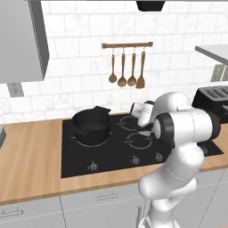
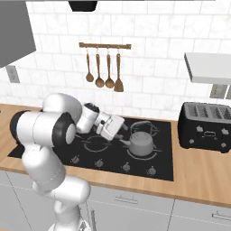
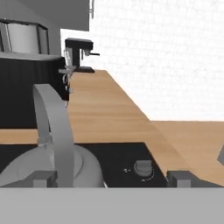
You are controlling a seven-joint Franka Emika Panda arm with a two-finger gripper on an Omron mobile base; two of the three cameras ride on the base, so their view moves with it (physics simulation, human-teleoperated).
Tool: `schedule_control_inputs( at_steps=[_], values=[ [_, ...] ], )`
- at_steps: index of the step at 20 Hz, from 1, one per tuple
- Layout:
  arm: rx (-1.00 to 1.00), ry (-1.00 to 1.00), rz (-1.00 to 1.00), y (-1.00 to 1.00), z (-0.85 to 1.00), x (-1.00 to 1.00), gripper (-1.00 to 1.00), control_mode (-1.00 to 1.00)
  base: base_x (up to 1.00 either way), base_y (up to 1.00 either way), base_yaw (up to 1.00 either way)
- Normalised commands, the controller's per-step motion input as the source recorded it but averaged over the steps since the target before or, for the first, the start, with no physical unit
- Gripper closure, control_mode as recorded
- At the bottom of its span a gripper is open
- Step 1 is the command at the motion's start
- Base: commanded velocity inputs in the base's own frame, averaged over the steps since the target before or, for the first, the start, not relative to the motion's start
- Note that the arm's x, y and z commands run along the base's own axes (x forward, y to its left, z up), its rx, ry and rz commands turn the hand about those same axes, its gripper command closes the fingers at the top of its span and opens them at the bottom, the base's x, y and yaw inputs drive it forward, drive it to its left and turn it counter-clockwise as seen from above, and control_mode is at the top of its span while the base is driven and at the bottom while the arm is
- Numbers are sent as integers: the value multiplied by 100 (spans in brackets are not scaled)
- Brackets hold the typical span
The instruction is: Pick the kettle from the counter and place it on a stove burner. Then turn the burner on.
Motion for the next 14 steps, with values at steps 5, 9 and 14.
schedule_control_inputs(
  at_steps=[5, 9, 14],
  values=[
    [0, -12, 9, 24, 45, -28, -100, -100, 0, 0, 0],
    [0, -2, 36, 9, 35, -59, -100, -100, 0, 0, 0],
    [0, 0, 51, 3, 22, -49, -100, -100, 0, 0, 0]
  ],
)
